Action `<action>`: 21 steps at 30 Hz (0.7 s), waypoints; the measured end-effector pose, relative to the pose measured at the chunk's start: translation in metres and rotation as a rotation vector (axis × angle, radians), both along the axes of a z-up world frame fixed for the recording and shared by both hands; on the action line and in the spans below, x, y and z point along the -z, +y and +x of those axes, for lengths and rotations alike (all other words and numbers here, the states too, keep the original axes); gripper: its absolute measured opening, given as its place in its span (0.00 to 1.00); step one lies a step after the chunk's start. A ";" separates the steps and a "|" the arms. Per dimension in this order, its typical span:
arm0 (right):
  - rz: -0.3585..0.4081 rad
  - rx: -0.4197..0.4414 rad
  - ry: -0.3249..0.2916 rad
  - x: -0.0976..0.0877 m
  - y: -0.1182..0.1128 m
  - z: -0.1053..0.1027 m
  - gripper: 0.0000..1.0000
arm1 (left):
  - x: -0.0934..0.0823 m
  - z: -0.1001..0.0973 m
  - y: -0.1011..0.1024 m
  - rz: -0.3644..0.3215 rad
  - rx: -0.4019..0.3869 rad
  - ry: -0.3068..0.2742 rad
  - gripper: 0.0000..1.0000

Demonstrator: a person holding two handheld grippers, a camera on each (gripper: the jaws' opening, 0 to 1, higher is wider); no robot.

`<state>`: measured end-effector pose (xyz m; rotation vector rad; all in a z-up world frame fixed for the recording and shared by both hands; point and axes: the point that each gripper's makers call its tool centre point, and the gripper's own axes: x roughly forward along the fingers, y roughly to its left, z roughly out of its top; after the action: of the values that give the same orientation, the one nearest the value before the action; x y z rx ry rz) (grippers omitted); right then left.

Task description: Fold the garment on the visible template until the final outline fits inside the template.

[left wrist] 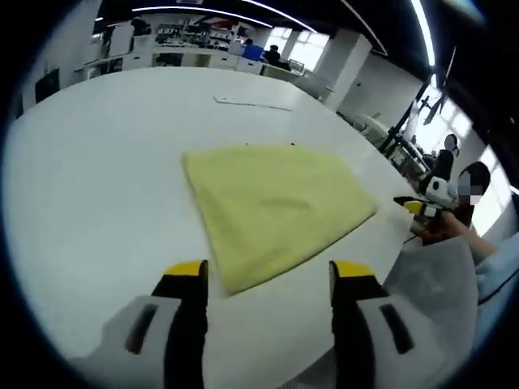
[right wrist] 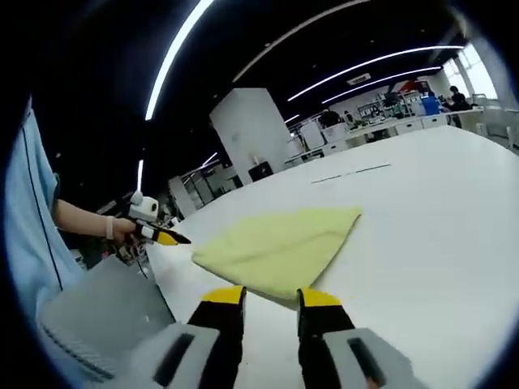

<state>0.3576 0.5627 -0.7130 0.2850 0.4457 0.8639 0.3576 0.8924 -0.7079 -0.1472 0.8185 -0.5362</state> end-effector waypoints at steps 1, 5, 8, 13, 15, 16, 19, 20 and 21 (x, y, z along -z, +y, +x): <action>-0.018 0.004 -0.007 -0.001 -0.001 0.000 0.40 | -0.001 0.001 -0.002 0.004 0.005 0.000 0.70; -0.071 0.019 -0.033 -0.007 -0.004 0.002 0.72 | -0.002 0.004 -0.003 0.025 0.011 -0.011 0.90; -0.089 0.021 -0.009 -0.009 -0.001 0.002 1.00 | -0.002 0.008 0.002 0.040 0.014 -0.032 0.99; -0.186 0.003 -0.021 -0.002 -0.008 -0.004 1.00 | -0.005 0.008 0.000 0.024 0.018 -0.041 0.99; -0.163 0.011 -0.015 -0.005 -0.008 -0.008 1.00 | -0.005 0.009 -0.001 0.018 0.020 -0.044 0.99; -0.143 0.018 -0.017 -0.008 -0.008 -0.011 1.00 | -0.005 0.009 0.000 0.019 0.020 -0.045 0.99; -0.135 0.032 -0.013 -0.009 -0.012 -0.017 1.00 | -0.007 0.005 -0.006 0.005 0.021 -0.047 0.99; -0.140 0.038 -0.012 -0.008 -0.012 -0.019 1.00 | -0.007 0.005 -0.007 0.000 0.025 -0.051 0.99; -0.141 0.041 -0.007 -0.007 -0.015 -0.022 1.00 | -0.007 0.005 -0.007 -0.008 0.025 -0.050 0.99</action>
<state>0.3357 0.5475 -0.7061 0.1608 0.4902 0.7892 0.3625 0.8849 -0.7005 -0.1303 0.7706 -0.5643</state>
